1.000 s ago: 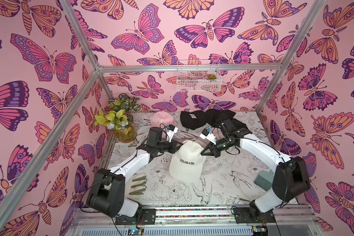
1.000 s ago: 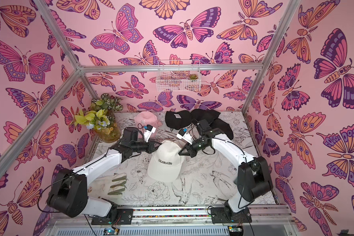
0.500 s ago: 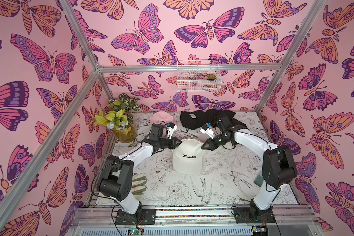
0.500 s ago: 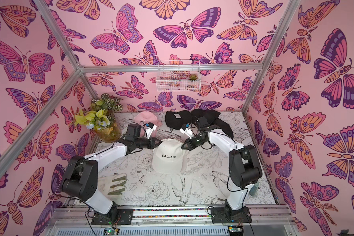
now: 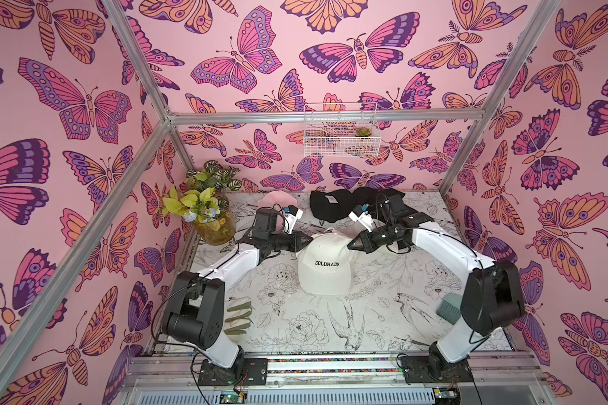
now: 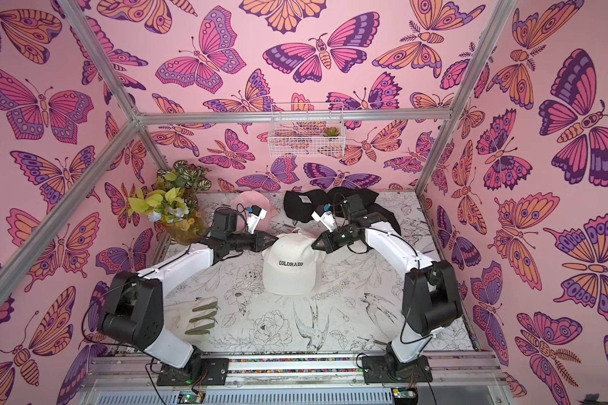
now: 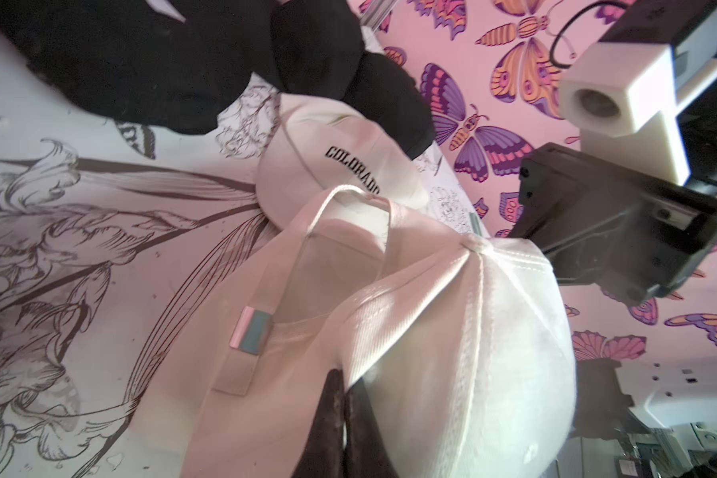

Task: Stack the baseball caps by color
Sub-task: Place the baseball cap on the baseball cap.

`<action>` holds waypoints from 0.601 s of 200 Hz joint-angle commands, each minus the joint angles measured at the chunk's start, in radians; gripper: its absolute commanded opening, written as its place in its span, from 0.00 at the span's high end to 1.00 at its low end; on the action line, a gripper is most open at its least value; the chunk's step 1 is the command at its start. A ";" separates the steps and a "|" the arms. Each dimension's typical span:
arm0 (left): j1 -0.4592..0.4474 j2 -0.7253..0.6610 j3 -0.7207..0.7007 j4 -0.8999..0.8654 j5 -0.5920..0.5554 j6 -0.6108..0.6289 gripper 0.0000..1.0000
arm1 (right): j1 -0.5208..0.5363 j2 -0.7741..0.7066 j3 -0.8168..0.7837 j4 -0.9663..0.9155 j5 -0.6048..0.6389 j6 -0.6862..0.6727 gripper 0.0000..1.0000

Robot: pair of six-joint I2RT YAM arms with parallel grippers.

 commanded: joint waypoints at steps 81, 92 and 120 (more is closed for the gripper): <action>-0.017 0.152 0.013 0.120 0.013 0.034 1.00 | -0.027 0.049 0.003 -0.046 0.183 -0.014 1.00; -0.017 0.167 0.007 0.144 -0.010 0.046 1.00 | -0.026 0.055 -0.014 -0.012 0.187 0.004 1.00; -0.015 0.191 -0.016 0.162 -0.053 0.068 1.00 | -0.013 0.073 -0.066 0.013 0.179 -0.012 1.00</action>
